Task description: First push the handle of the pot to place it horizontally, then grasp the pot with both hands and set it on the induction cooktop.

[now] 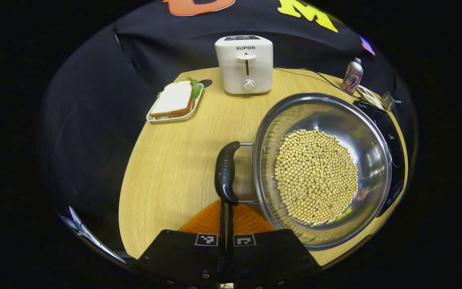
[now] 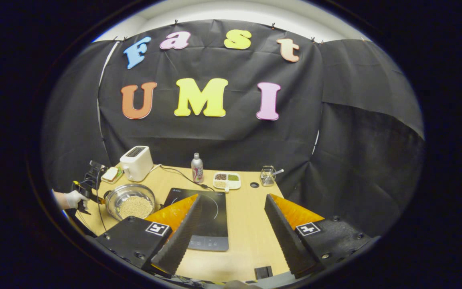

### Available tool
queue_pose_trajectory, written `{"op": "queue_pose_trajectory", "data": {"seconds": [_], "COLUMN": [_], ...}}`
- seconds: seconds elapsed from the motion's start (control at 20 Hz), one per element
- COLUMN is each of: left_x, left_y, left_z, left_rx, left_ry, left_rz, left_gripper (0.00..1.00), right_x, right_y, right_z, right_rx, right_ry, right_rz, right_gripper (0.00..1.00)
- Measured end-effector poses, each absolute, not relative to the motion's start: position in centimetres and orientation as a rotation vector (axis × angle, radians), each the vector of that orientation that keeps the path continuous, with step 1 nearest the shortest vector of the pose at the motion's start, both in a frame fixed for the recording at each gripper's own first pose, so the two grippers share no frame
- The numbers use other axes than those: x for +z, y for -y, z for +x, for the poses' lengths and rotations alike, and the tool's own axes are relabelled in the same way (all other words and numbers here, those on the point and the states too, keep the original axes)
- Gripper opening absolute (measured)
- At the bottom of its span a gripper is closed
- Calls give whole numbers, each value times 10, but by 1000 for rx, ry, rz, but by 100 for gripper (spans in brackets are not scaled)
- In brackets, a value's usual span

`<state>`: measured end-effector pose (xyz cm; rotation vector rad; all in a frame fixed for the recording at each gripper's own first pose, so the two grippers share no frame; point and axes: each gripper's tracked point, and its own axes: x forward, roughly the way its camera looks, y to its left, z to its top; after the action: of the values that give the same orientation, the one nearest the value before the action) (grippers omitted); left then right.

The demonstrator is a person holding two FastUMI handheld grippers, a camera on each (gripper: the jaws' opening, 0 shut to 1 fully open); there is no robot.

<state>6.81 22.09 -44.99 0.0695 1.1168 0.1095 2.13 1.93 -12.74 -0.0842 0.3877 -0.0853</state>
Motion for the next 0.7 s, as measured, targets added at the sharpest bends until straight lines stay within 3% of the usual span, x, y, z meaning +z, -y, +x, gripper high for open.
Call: {"op": "queue_pose_trajectory", "data": {"seconds": [0.05,0.1,0.15,0.25,0.3,0.35,0.4,0.45,0.5,0.6,0.65,0.7], "left_x": [-448,-445,-441,-426,-420,-412,-402,-391,-379,-353,-342,-335], "left_y": [-220,-222,-223,-223,-220,-217,-217,-215,-212,-193,-181,-172], "left_z": [62,52,40,18,9,-1,-10,-19,-26,-39,-45,-57], "left_rx": [108,116,126,154,164,181,201,215,216,168,137,113], "left_ry": [-1118,-1115,-1105,-1076,-1059,-1035,-1011,-978,-947,-876,-853,-851], "left_rz": [71,84,94,76,46,19,0,-7,-11,-37,-54,-53], "left_gripper": [0,10,0,0,10,0,0,10,0,0,8,38], "right_x": [-128,-129,-130,-130,-130,-132,-133,-134,-135,-140,-145,-147], "right_y": [-20,-22,-23,-23,-23,-22,-20,-17,-16,-13,-13,-13], "right_z": [21,20,19,16,14,12,10,6,2,-7,-12,-17], "right_rx": [-76,-62,-50,-22,-7,10,28,43,64,109,138,163], "right_ry": [-386,-386,-383,-375,-372,-369,-365,-361,-355,-358,-363,-365], "right_rz": [-82,-79,-74,-63,-59,-55,-52,-49,-44,-37,-32,-25], "right_gripper": [97,97,98,97,97,100,99,97,99,100,98,98]}}
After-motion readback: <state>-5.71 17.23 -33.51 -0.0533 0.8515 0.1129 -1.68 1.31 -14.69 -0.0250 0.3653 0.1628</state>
